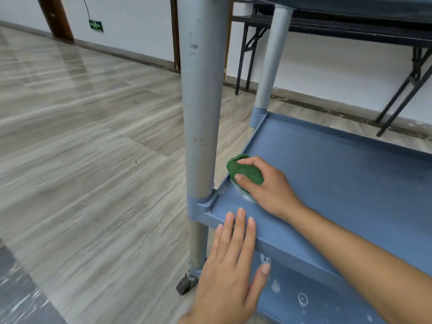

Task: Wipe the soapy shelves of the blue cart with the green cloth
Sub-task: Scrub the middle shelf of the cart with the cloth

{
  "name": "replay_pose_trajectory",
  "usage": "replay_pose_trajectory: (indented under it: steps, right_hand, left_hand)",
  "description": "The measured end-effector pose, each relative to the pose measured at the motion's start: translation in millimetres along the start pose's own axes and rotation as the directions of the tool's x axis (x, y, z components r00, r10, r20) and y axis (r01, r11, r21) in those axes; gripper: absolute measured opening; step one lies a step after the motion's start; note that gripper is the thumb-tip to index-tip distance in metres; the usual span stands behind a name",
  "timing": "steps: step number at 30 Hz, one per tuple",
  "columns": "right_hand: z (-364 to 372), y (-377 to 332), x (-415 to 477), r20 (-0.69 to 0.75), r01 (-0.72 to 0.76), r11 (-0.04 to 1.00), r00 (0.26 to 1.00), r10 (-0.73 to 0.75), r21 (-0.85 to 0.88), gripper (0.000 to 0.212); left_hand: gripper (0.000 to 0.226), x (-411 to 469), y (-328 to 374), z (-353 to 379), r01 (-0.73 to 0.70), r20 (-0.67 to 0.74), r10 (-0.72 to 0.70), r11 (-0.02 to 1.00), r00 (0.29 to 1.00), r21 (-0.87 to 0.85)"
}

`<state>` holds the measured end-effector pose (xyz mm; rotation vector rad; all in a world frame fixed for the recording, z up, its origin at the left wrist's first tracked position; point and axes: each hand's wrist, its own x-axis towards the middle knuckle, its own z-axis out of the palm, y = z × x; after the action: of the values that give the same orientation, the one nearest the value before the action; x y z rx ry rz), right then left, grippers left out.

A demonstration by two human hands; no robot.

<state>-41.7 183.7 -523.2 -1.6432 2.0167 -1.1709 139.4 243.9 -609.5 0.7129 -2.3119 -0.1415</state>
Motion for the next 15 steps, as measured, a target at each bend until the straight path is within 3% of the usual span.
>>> replay_pose_trajectory:
  steps: [2, 6, 11, 15]
  right_hand:
    - [5, -9, -9, 0.003, 0.012, 0.999, 1.0, -0.012, -0.038, 0.027]
    - [10, -22, -21, 0.021, 0.008, 0.999, 1.0, -0.007, -0.051, 0.027]
    - [26, -45, -41, -0.013, -0.072, 0.997, 0.997, 0.071, -0.038, 0.027]
    - [32, -57, -70, 0.022, -0.04, 0.998, 0.999, 0.041, -0.042, 0.028]
  left_hand:
    - [0.072, -4, -4, -27, -0.023, -0.063, 0.016, 0.994, 0.998, -0.108]
    - [0.072, 30, -32, -98, -0.037, -0.394, 0.009, 0.997, 0.919, -0.065]
    - [0.082, 67, -56, -139, -0.025, -0.278, -0.003, 0.995, 0.961, -0.096]
    - [0.084, 67, -56, -137, -0.033, -0.264, -0.001, 0.992, 0.964, -0.124]
